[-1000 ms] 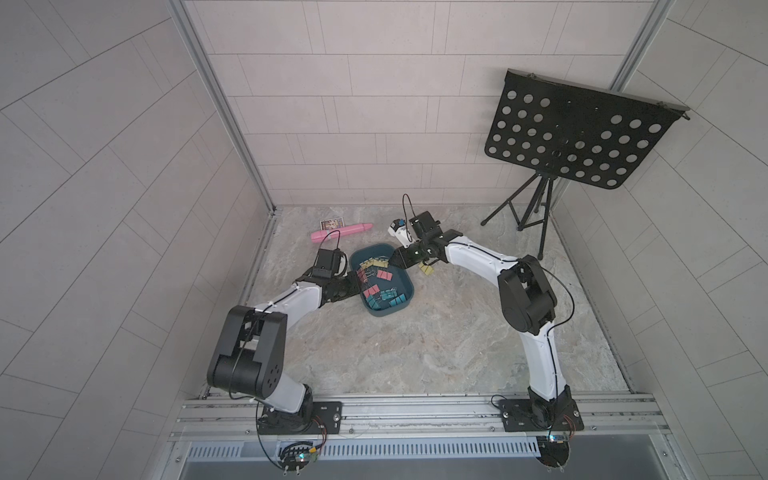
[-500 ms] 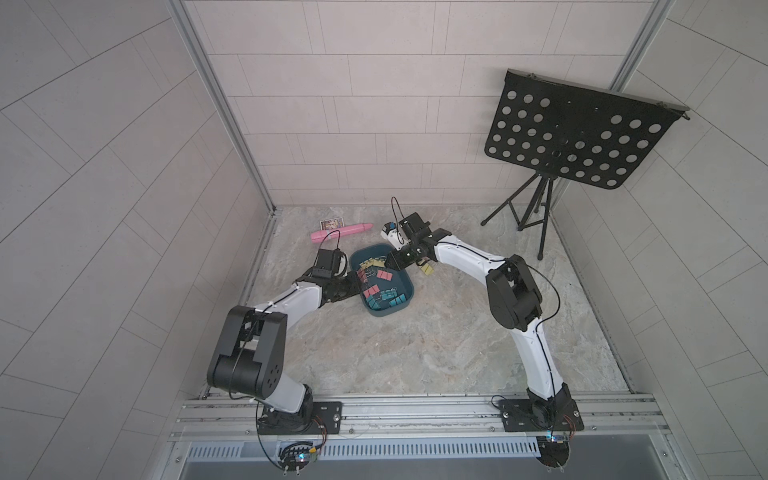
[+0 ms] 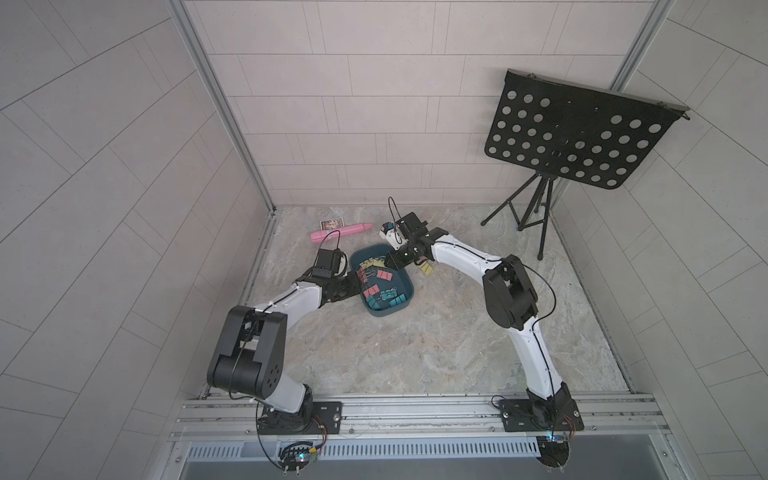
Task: Take out the binder clips from the storage box
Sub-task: Pick up the binder clip from the storage box.
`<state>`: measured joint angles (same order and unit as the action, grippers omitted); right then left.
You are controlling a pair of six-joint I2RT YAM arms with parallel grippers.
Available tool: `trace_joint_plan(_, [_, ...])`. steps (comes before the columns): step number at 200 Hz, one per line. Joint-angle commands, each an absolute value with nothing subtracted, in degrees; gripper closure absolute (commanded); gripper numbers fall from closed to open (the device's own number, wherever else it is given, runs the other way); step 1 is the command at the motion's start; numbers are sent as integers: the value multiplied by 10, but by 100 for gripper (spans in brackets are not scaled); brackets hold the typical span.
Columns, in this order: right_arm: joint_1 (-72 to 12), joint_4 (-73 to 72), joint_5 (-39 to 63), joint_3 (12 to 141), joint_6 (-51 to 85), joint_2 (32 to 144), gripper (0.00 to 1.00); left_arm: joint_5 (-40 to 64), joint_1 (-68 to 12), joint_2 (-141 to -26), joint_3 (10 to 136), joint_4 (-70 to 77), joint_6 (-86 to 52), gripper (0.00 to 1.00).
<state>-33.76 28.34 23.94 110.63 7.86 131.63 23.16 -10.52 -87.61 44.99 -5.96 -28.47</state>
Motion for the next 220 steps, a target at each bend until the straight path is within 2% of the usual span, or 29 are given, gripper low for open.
trace_joint_plan(1, [-339, 307, 227, 1121, 73, 1333, 68, 228, -107, -860, 450, -75, -275, 74])
trace_joint_plan(105, [-341, 321, 227, 1143, 73, 1357, 69, 228, -107, -858, 453, -79, -275, 74])
trace_joint_plan(154, [-341, 330, 230, 1147, 70, 1363, 73, 228, -108, -858, 454, -80, -274, 74])
trace_joint_plan(180, [-342, 331, 235, 1147, 69, 1362, 77, 228, -108, -857, 454, -80, -275, 74])
trace_joint_plan(220, [-342, 330, 245, 1143, 69, 1361, 90, 228, -108, -858, 454, -81, -274, 74])
